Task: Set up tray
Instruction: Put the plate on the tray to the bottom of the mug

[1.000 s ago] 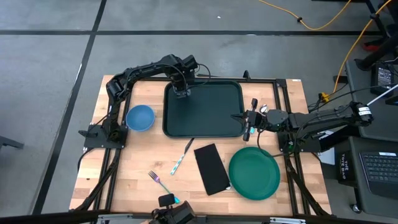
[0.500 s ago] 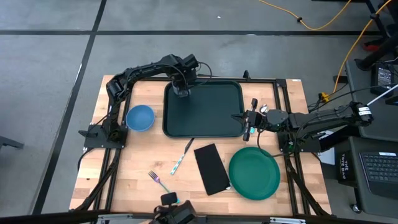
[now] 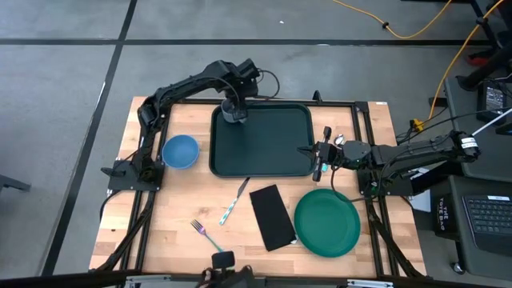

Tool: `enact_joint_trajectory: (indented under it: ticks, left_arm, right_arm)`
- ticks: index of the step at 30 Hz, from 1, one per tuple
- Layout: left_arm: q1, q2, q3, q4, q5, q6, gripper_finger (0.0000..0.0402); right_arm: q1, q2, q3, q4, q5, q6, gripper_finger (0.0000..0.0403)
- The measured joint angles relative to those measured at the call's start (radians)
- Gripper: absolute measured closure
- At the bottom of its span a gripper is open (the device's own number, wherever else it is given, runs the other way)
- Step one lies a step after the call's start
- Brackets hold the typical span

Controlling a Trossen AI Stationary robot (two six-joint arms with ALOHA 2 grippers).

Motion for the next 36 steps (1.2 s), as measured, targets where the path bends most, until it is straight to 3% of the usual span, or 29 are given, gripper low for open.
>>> enact_joint_trajectory:
  ticks: [6, 10, 18, 22, 27, 36]
  left_arm:
    - [-0.033, -0.085, -0.013, -0.008, 0.023, -0.023, 0.0349]
    - [-0.052, -0.171, -0.109, 0.022, 0.015, -0.068, 0.0394]
    - [-0.135, -0.473, -0.536, 0.322, -0.031, -0.204, 0.0399]
    - [-0.218, -0.609, -0.690, 0.366, -0.096, -0.353, 0.0400]
    - [-0.365, -0.690, -0.744, 0.261, -0.222, -0.559, 0.0399]
    - [-0.541, -0.682, -0.745, 0.112, -0.186, -0.841, 0.0399]
  right_arm:
    - [0.000, 0.000, 0.000, -0.001, 0.000, 0.003, 0.0379]
    - [0.000, 0.000, 0.000, -0.013, -0.001, 0.006, 0.0379]
    - [0.000, 0.000, 0.000, -0.021, -0.038, 0.057, 0.0379]
    - [0.001, 0.000, 0.000, -0.021, -0.078, 0.055, 0.0379]
    - [0.000, 0.000, 0.000, -0.020, -0.079, 0.053, 0.0380]
    - [0.000, 0.000, 0.000, 0.030, -0.079, 0.050, 0.0380]
